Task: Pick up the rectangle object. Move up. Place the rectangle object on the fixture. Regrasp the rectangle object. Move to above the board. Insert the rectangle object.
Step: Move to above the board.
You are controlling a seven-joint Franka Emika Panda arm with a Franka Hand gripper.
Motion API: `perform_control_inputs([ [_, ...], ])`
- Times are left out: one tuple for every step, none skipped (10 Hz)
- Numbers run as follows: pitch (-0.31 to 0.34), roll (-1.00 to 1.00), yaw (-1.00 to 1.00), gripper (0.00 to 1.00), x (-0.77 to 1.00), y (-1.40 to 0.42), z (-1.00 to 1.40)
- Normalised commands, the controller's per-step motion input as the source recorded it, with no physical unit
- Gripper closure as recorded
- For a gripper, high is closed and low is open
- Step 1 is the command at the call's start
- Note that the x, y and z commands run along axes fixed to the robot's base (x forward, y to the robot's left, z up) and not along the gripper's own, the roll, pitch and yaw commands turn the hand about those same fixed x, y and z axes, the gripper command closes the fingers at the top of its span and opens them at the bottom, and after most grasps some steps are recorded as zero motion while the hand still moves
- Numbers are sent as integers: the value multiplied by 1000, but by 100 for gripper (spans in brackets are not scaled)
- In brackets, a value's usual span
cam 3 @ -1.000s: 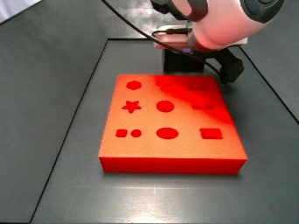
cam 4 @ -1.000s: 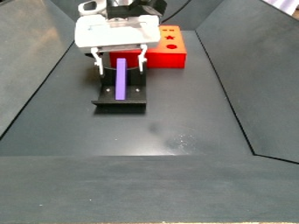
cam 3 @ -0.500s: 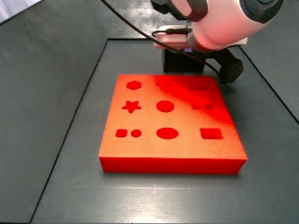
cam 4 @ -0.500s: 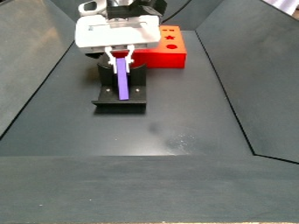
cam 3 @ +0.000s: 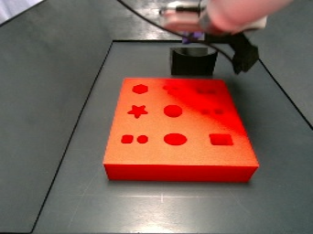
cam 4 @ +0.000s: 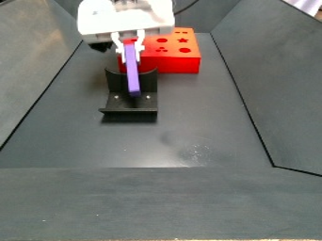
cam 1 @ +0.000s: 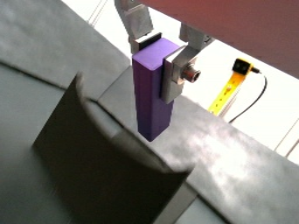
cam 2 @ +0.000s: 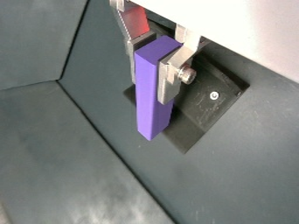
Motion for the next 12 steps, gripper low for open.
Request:
perform_control_inputs([
  [58,-51,119,100,-84,2,1000],
  [26,-57,121,100,-85,1,1000],
  [-1,-53,111,100,-86,1,1000],
  [-27,-50,96,100,-85,1,1000],
  [-47,-46,71,100,-84,-1,1000],
  [-55,-41,47,100,-86,0,1000],
  [-61,-41,14,100,-85,-1,1000],
  [-56,-43,2,100,-87,0,1000],
  [-45,-44,-23,100,-90,-1,1000],
  [-34,-47,-35,100,-91,-1,1000],
  [-16,-49,-43,100,-92,-1,1000],
  [6,-49,-49,100,-95,-3,1000],
])
